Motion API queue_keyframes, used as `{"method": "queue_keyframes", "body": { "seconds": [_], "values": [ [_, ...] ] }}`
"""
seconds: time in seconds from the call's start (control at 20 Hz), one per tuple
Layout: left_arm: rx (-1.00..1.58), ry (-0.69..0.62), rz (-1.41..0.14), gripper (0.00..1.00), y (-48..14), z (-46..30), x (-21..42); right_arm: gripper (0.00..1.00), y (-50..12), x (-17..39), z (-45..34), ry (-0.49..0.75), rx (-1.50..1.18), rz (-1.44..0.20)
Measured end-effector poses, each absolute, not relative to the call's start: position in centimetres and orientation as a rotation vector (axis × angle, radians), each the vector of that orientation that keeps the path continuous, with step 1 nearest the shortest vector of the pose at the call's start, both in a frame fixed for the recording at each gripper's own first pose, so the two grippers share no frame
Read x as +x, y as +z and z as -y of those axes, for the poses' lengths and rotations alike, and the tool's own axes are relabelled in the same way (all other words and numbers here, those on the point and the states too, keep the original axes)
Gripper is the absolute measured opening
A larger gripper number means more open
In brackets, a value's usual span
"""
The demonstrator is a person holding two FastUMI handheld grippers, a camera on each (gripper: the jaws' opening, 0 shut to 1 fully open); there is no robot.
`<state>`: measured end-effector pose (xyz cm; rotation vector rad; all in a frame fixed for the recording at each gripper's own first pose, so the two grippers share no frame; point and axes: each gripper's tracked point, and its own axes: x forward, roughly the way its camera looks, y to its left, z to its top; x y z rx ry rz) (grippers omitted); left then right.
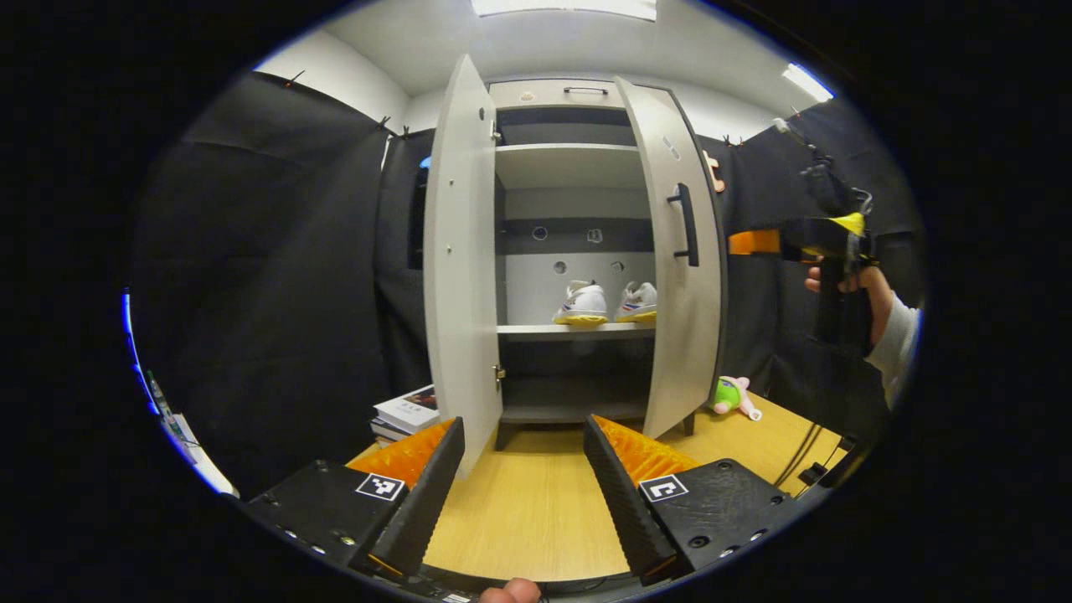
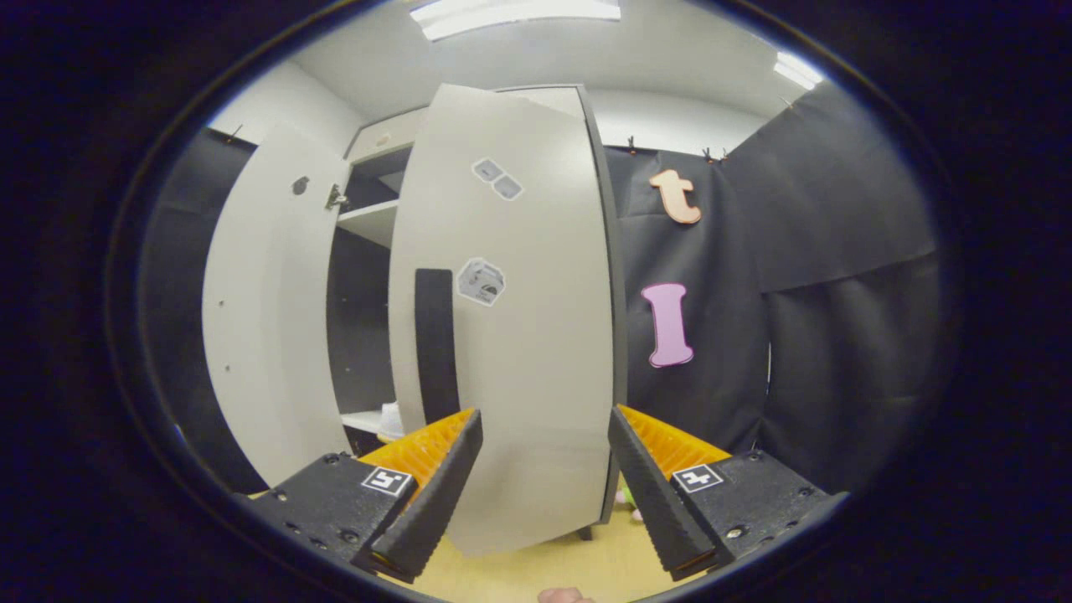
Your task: Grab one shoe with the right hand and put it into the shoe cabinet, grab the other shoe with the left hand and put it into the shoe cabinet; then close the right door with the right hand and the left door with the left hand.
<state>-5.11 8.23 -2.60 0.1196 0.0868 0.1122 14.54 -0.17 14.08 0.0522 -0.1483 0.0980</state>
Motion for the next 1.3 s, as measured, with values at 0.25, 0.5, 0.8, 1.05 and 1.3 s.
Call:
{"method": "queue_keyframes", "body": {
  "seconds": [0.25, 0.5, 0.8, 1.05, 1.3],
  "values": [
    [0.195, 0.310, -0.062, 0.87, -0.5, -18.0, -4.4, 0.98, 9.2, 6.1, -0.3, 0.077, -0.063, 0.137],
    [0.190, 0.357, 0.001, 0.87, 4.1, -23.7, -0.4, 0.94, 6.0, 2.7, -3.6, 0.097, 0.014, 0.108],
    [0.156, 0.327, 0.009, 0.88, 9.0, -26.8, 6.7, 0.98, 4.8, 1.9, -4.0, 0.102, -0.042, 0.090],
    [0.093, 0.276, 0.028, 0.89, 11.6, -26.3, 10.3, 0.98, 4.0, 1.7, -3.5, 0.082, -0.056, 0.070],
    [0.124, 0.258, 0.007, 0.85, 11.7, -25.1, 10.7, 0.98, 4.0, 2.0, -2.6, 0.056, -0.056, 0.073]
  ]
}}
